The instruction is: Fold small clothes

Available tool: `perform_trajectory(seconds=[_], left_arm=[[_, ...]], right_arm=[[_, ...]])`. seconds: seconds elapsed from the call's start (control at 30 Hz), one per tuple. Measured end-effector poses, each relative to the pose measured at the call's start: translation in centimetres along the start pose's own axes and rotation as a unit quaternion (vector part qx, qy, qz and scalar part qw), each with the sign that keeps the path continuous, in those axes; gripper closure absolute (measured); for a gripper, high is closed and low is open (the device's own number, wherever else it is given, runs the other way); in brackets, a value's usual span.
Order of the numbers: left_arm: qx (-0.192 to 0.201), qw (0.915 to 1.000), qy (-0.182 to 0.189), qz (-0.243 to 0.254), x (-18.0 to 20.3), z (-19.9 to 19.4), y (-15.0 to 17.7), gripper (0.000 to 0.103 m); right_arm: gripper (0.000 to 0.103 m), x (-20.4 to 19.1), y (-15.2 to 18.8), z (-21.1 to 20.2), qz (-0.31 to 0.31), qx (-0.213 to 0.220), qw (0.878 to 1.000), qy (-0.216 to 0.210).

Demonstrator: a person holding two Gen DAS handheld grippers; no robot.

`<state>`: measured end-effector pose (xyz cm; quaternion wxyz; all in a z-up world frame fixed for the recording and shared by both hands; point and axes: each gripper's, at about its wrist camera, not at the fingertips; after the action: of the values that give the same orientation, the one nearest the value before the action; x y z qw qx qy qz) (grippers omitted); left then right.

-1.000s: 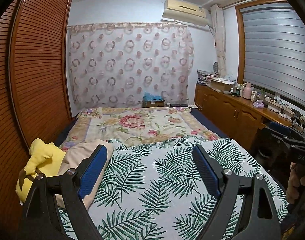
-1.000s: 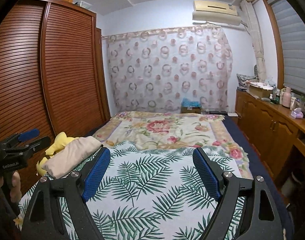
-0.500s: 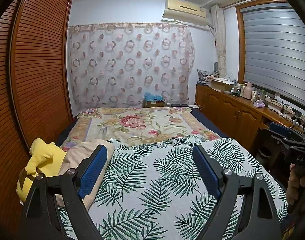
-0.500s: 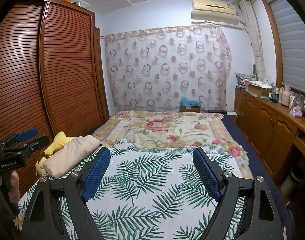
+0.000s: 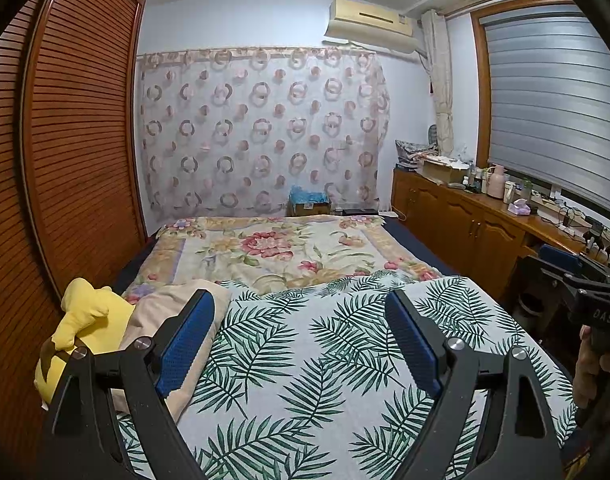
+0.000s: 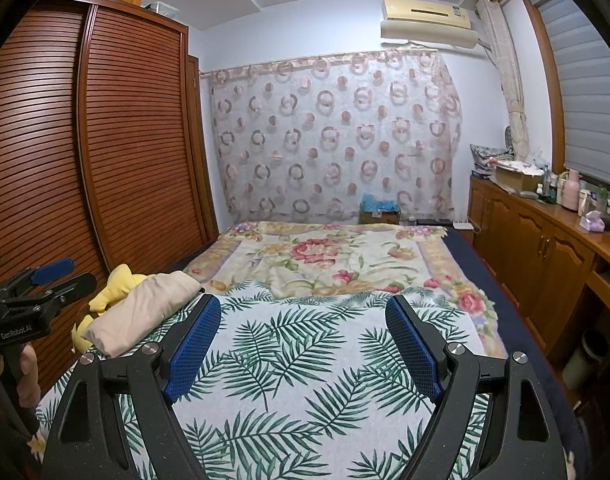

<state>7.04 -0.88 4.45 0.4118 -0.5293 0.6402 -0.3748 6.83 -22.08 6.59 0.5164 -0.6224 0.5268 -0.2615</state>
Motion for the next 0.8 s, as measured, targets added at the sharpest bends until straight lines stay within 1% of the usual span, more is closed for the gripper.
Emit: perform_trajectory(seconds=[0.8], left_arm=[[0.001,1.0000,0.000,0.000,-0.08,-0.03,0.12,0.015]], right_arm=[[0.017,0.46,0.10,-0.05,-0.002,0.000,1.000,-0.003]])
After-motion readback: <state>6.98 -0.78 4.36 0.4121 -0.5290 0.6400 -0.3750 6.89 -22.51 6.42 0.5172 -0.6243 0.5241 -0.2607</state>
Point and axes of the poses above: each gripper's, at about its wrist camera, not at the fingertips, and z roughly the way its jaws point, x to its right, y to its underside, and after that the axes turned 11 degrees about z, right-handed
